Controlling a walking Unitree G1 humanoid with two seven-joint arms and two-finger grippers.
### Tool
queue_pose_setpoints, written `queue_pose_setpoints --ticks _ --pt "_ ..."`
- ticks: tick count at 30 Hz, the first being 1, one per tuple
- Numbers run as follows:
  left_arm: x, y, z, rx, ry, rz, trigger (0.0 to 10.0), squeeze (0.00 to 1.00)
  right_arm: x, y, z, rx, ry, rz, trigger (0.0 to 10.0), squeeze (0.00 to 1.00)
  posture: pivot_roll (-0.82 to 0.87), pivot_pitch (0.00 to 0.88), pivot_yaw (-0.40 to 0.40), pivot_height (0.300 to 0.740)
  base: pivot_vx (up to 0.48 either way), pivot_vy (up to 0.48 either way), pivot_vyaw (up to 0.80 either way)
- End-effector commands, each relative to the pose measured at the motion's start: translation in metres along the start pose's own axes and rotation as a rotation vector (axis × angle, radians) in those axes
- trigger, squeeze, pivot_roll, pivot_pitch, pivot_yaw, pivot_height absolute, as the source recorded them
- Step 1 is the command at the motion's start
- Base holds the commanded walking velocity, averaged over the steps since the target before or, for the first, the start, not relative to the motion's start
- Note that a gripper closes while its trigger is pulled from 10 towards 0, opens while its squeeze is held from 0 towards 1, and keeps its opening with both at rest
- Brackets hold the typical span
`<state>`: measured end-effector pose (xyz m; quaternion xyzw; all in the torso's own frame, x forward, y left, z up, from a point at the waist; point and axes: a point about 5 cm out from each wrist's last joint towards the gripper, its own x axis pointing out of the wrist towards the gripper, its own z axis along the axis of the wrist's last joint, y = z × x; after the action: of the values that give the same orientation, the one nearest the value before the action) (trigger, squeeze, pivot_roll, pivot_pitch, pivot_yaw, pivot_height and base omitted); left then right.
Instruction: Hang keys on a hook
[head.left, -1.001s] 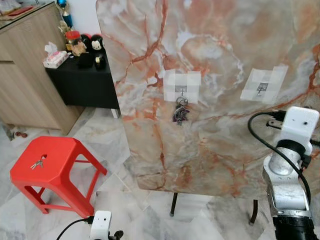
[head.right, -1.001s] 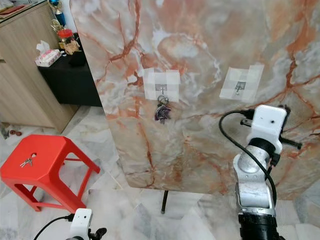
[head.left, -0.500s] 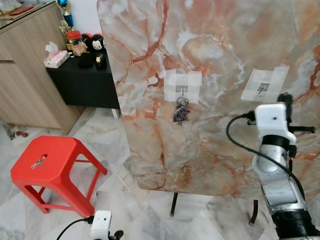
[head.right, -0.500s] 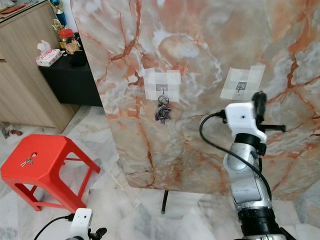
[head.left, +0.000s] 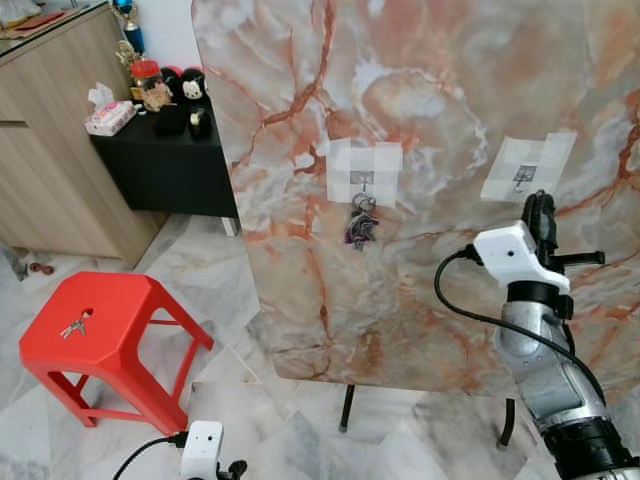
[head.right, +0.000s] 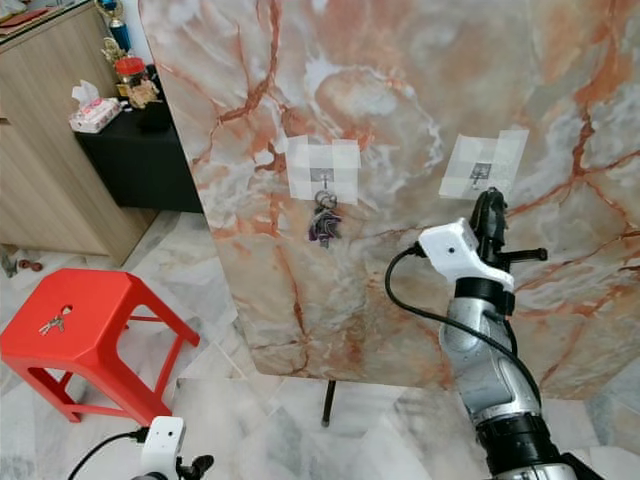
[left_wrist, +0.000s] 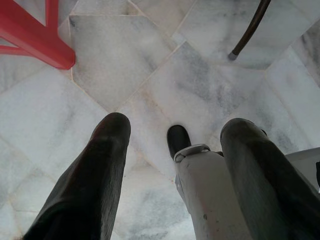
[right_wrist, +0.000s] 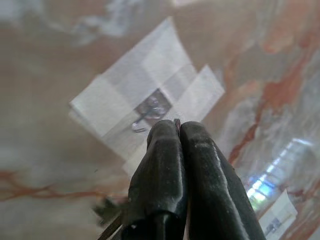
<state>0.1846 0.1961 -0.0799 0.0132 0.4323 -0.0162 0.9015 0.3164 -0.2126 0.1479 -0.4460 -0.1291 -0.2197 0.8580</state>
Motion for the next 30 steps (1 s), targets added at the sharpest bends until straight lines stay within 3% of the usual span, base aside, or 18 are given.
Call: queue_pose_setpoints --ticks 1,30 --pt "-0.001 0.001 -0.004 -0.01 0.006 0.003 10.0 0.0 0.005 0.0 0.004 -0.003 -0.03 -0.013 10.0 0.0 -0.08 0.035 0.012 0.74 0.0 0.0 0.0" --pt "-0.002 0.001 -0.005 -0.016 0.002 0.002 10.0 0.0 0.017 0.013 0.002 -0.107 -0.104 -0.043 10.0 0.0 -0.07 0.03 0.011 0.74 0.0 0.0 0.0"
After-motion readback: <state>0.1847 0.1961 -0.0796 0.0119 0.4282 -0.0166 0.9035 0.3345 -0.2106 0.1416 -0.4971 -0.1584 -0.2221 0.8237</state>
